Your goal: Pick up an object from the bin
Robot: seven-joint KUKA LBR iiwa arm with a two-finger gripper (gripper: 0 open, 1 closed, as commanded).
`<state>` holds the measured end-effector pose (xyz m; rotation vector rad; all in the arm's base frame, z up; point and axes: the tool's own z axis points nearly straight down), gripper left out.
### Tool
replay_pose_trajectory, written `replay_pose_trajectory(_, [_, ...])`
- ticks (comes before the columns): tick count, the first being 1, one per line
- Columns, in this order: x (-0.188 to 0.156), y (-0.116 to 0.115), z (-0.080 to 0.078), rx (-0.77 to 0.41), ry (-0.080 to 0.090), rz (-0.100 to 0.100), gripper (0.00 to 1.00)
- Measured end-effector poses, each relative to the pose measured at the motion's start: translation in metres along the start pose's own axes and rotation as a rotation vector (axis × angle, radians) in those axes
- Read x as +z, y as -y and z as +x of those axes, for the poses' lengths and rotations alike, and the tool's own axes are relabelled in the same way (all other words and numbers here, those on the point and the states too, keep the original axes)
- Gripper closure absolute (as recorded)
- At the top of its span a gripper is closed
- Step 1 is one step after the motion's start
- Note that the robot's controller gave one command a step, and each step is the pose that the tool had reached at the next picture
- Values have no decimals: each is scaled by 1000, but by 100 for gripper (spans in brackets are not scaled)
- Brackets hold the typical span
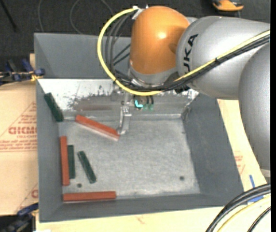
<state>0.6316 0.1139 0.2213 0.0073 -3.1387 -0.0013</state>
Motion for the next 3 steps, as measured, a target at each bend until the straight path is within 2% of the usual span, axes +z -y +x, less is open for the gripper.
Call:
replay_pose_trajectory(1, [155,2,-1,44,0,0,0])
replay_pose_trajectory(2, [150,2,-3,47,8,-2,100])
replay_pose_trajectory(3, [-13,21,11,54,16,-2,100])
